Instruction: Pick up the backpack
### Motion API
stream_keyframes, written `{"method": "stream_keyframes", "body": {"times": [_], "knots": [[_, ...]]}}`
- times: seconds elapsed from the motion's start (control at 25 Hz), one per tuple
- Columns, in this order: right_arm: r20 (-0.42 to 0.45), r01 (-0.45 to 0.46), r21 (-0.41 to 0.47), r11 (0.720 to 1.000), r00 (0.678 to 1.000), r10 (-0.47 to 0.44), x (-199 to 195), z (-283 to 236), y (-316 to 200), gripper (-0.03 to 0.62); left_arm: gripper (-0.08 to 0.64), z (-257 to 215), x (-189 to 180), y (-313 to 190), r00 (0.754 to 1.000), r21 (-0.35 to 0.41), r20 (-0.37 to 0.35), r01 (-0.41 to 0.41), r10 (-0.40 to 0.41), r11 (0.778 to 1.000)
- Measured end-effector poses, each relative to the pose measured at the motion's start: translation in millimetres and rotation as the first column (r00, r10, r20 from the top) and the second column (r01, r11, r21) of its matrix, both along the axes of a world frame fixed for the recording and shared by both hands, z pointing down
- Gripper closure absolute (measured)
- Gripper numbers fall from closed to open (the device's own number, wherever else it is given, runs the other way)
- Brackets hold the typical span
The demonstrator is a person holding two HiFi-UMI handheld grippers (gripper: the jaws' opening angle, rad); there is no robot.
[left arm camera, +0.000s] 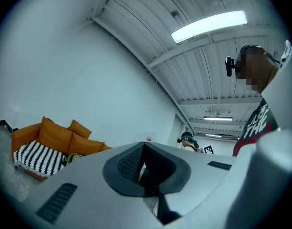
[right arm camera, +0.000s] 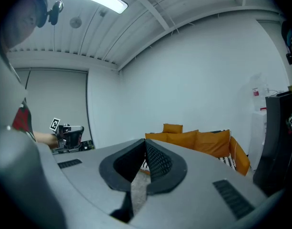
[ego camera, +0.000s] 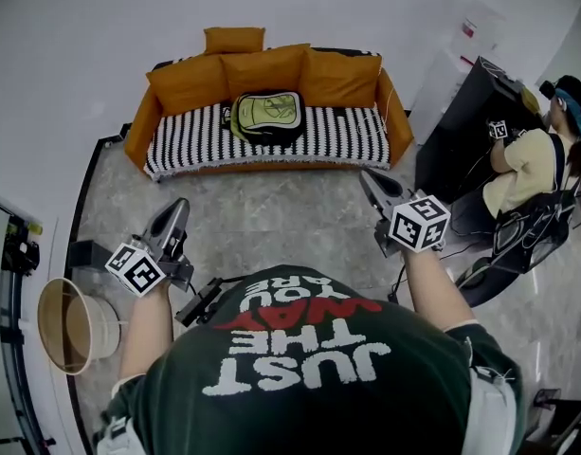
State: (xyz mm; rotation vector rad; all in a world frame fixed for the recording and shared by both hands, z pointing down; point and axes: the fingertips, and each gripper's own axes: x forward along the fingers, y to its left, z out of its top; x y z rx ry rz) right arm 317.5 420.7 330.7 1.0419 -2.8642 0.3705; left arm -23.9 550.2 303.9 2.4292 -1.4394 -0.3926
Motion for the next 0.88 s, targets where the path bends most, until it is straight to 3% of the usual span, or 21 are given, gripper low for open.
{"method": "stream_keyframes", "body": {"times": [0.28,0.48,0.68,0.88], "knots": [[0.017,0.014,-0.007,1.000,1.000,-0.013,6.6,6.4,-19.5,0.563,0.557,9.8,11.4,-16.9,1.000,-0.029,0.002,0.003,-0.003,1.000],[0.008,0.011,-0.033,0.999,1.000,-0.011,-5.5,23.6,-47.6,0.563,0.557,22.2,-5.3,-50.8,1.000,-0.051,-0.018,0.003,-0.004,0.999],[-0.014,-0.017,-0.039,0.999,1.000,0.016,-32.8,36.2,-98.5,0.561,0.557,39.4,-34.2,-115.6,0.999,-0.061,-0.029,-0.043,0.041,0.997],[-0.022,-0.076,-0.035,0.996,0.997,0.075,-80.1,41.4,-177.7,0.561,0.557,53.6,-86.8,-222.0,0.992,-0.062,-0.056,-0.117,0.114,0.991]]}}
